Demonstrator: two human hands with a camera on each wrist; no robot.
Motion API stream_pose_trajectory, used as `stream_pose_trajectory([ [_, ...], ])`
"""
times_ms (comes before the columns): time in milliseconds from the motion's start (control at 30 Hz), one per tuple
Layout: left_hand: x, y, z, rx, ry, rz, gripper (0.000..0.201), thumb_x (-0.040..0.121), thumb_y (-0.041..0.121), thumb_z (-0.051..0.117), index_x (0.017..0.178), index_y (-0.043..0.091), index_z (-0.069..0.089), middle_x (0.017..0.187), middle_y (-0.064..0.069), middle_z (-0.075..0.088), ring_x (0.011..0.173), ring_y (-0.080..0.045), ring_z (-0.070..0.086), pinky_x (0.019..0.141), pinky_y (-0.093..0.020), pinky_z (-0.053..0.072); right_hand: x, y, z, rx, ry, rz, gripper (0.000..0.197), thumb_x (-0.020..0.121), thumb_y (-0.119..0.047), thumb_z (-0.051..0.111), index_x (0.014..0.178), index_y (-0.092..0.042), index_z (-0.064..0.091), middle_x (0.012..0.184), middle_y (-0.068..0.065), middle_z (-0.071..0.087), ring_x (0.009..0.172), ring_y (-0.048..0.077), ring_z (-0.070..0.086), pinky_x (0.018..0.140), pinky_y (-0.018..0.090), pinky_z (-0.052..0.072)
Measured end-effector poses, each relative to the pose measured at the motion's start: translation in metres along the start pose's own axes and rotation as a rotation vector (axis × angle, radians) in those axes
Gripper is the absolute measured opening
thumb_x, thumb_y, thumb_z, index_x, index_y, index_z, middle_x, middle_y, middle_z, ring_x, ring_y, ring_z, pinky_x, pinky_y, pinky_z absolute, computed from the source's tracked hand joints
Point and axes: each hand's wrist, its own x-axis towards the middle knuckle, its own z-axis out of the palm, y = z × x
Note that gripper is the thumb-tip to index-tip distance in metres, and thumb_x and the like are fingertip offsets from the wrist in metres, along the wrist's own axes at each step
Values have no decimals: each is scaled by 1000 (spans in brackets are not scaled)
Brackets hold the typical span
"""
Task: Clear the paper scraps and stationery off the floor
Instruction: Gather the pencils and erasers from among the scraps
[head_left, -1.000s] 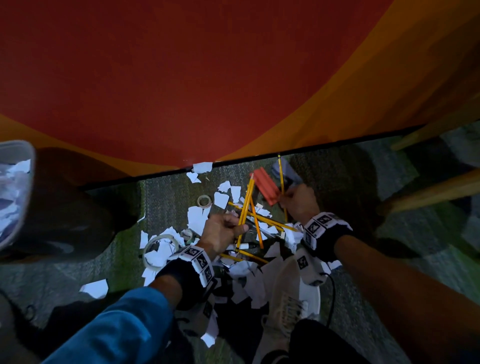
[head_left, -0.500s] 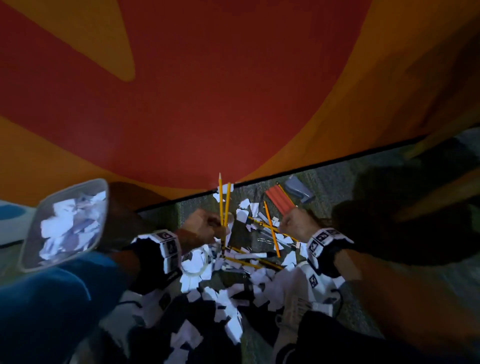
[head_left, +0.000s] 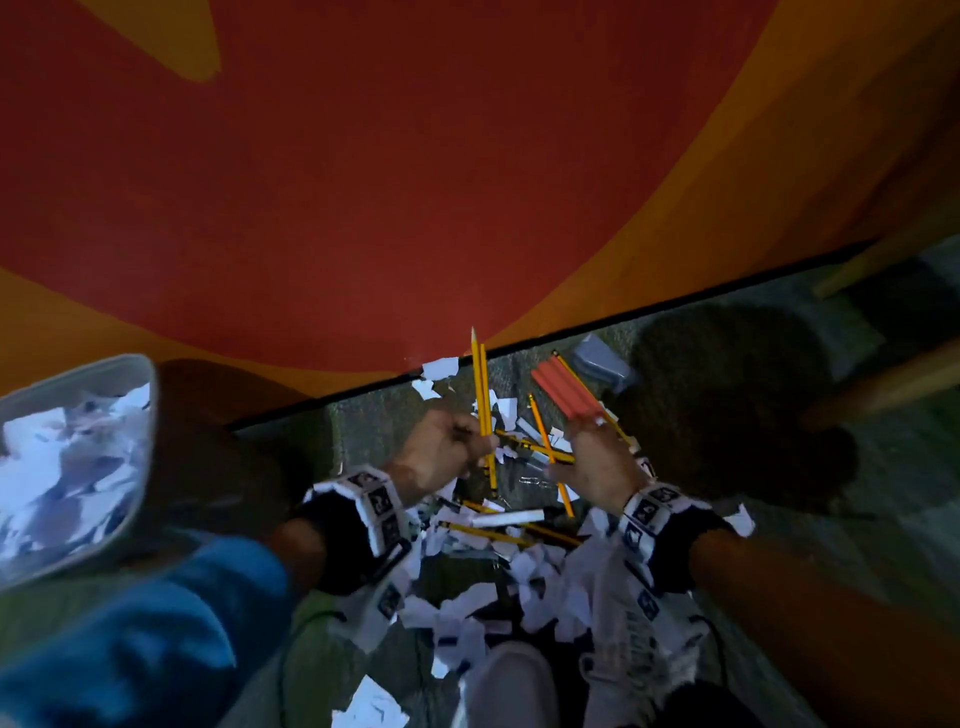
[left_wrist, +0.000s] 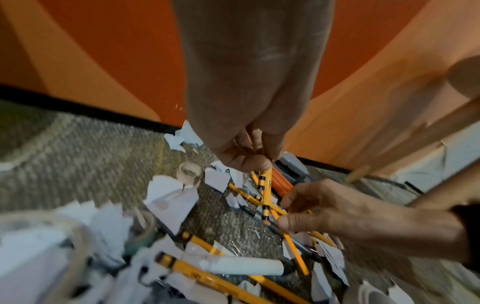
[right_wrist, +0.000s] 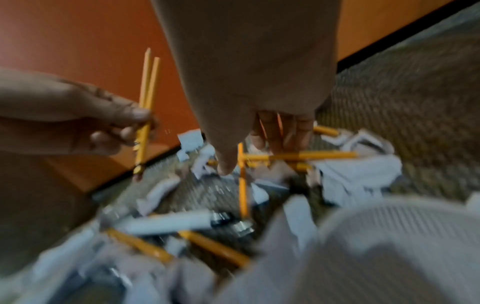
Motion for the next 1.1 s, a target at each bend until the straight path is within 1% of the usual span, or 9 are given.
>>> stream_pose_trajectory([
  [133,25,-34,42,-227,144,-42,29,90,11,72,77,-12,59,61,-15,59,42,-13,50,47,-24,43,2,14,29,-76,16,-32,65,79,-56,56,122,-7,55,127,17,53,116,37,49,92,40,43],
  [200,29,-40,57,-363,203,-62,26,89,10,72,81,-11,58,62,-16,57,40,-14,49,43,-21,42,2,15,30,26,33,-27,51,74,-52,51,99,-8,62,105,18,62,101,35,58,78,35,44],
  [300,29,-41,67,-452,213,-87,24,89,15,74,81,2,55,61,-13,56,43,-17,49,46,-25,42,2,10,18,224,37,0,21,71,-23,70,63,-17,52,67,8,56,70,28,58,63,33,42],
  [400,30,-37,73,-464,189,-83,25,89,17,74,80,3,56,63,-14,54,46,-19,47,46,-25,40,1,17,10,317,82,62,11,74,-8,75,72,-3,65,71,11,64,71,21,59,61,29,33],
  [533,31,-37,79,-436,186,-48,37,88,23,75,80,-10,60,66,-26,58,53,-23,50,53,-38,47,-1,16,12,305,72,122,9,79,-12,73,79,-8,65,69,3,56,68,15,52,62,25,32],
  [667,29,-37,90,-403,218,-61,34,88,24,75,80,-8,64,59,-12,59,43,-15,47,49,-24,41,0,16,19,263,88,51,23,78,-10,71,65,-13,52,63,5,51,68,28,59,59,29,29],
  [767,29,-34,91,-434,218,-66,34,89,23,74,78,-5,59,60,-13,54,40,-13,43,47,-22,39,0,27,7,368,158,88,26,82,-20,74,59,-18,62,60,6,57,67,11,60,58,24,33],
  [867,33,-22,93,-440,165,-75,26,90,20,73,79,3,57,62,-15,55,37,-10,45,44,-22,39,3,41,-15,453,276,118,51,84,-29,75,44,-22,45,44,-2,40,56,-4,44,47,15,30],
  [1100,81,20,107,-469,94,-139,15,92,8,69,89,4,55,62,-11,58,46,-17,55,42,-24,43,40,48,-54,376,209,152,34,83,-23,74,55,-7,64,43,-2,44,47,7,45,47,26,29],
])
